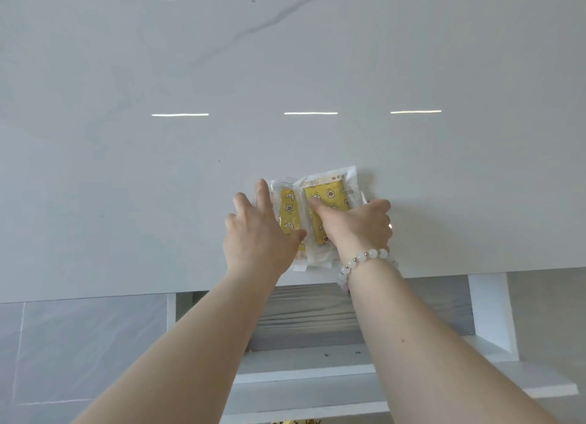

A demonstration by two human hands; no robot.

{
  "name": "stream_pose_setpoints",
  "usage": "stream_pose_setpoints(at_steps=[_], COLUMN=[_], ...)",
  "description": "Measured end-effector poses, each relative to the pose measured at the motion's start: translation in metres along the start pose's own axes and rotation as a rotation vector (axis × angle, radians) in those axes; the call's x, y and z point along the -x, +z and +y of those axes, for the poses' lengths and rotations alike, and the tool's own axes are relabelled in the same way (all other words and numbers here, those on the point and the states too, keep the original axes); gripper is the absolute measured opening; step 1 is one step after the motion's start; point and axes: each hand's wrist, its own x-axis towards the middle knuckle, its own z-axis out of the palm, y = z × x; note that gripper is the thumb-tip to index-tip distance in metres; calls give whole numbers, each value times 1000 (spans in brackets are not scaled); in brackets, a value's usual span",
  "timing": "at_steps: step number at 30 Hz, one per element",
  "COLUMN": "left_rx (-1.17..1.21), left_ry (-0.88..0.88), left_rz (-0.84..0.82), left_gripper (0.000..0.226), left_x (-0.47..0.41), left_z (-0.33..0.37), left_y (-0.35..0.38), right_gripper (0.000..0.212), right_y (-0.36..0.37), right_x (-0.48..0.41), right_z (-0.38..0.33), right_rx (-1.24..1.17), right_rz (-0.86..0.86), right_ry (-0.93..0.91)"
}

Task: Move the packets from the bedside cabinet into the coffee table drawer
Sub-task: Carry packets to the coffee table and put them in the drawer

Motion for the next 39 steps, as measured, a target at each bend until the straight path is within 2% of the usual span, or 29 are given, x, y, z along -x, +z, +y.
stream_pose_setpoints(at_steps=[3, 7, 11, 16, 21, 23, 25, 29, 33, 39], left_rx=[200, 405, 441, 456, 682, 662, 621, 576, 536, 560], left_ry=[-71, -128, -83, 18, -107, -118, -115, -154, -233, -273], left_rz=[-21, -59, -110, -198, -320, -327, -312, -264, -260, -177], left_gripper=[98, 94, 82, 70, 59, 58, 65, 75, 70, 69], left_x=[0, 6, 18, 64, 110, 106, 91, 49, 20, 18], left_z=[2, 2, -5, -18, -40, -53, -71, -112, -145, -155], left_y=[6, 13, 15, 36, 74, 84, 93, 115, 142, 173], right_gripper=[85, 61, 59, 43, 22, 14, 8, 6, 19, 24], right_y=[2, 0, 1, -1, 0, 15, 40, 99, 148, 168], right_x=[-1, 3, 17, 48, 78, 78, 75, 55, 29, 13], right_z=[4, 11, 27, 71, 119, 127, 129, 126, 133, 157], right_rx=[-71, -125, -145, -164, -147, -144, -142, -117, -25, 75], right_rz=[-17, -95, -97, -95, -45, -71, -117, -272, -401, -350], right_ry=[26, 14, -7, 61, 164, 192, 197, 166, 128, 72])
